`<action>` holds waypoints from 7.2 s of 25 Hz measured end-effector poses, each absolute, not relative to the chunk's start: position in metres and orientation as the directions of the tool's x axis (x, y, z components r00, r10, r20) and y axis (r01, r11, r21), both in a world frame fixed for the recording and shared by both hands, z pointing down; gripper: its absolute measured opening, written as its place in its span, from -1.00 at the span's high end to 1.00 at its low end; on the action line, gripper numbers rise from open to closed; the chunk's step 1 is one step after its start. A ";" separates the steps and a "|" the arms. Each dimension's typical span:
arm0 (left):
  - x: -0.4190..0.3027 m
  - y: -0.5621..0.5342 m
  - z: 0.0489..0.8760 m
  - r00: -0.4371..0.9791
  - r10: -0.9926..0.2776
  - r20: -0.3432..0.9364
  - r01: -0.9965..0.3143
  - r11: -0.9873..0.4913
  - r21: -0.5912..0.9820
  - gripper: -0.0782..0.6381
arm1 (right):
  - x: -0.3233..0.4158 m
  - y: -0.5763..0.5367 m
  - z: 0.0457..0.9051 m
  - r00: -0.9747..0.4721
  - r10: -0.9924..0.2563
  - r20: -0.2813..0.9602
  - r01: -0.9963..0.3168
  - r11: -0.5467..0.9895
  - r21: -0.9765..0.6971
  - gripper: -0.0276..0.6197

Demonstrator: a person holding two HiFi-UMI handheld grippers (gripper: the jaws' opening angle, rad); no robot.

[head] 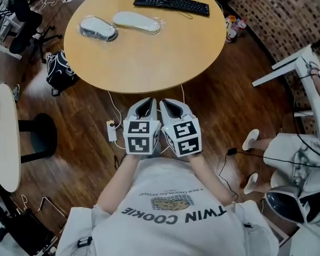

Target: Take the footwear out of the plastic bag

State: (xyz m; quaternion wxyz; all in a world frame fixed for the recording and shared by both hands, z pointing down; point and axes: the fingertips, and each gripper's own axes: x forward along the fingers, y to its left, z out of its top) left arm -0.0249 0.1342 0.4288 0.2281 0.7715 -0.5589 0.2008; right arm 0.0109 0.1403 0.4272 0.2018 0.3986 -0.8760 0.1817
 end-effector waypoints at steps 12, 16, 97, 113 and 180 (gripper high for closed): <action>-0.090 0.021 0.426 0.383 -0.731 0.565 -0.921 -0.348 0.174 0.77 | -0.043 0.033 0.421 -0.524 -0.666 0.530 -0.835 0.525 -0.165 0.91; -0.091 -0.002 0.430 0.399 -0.718 0.570 -0.914 -0.358 0.189 0.77 | -0.040 0.010 0.425 -0.504 -0.674 0.541 -0.851 0.495 -0.175 0.91; -0.297 -0.375 0.551 0.078 -0.576 0.814 -0.845 -0.471 -0.253 0.77 | -0.020 -0.279 0.535 -0.719 -0.417 0.557 -0.691 0.338 -0.639 0.69; -0.298 -0.376 0.553 0.075 -0.580 0.811 -0.840 -0.475 -0.262 0.78 | -0.029 -0.274 0.535 -0.808 -0.373 0.456 -0.553 0.212 -0.806 0.67; -0.292 -0.350 0.565 0.001 -0.507 0.862 -0.790 -0.529 -0.310 0.78 | 0.041 -0.228 0.528 -0.781 -0.472 0.409 -0.514 0.113 -0.851 0.71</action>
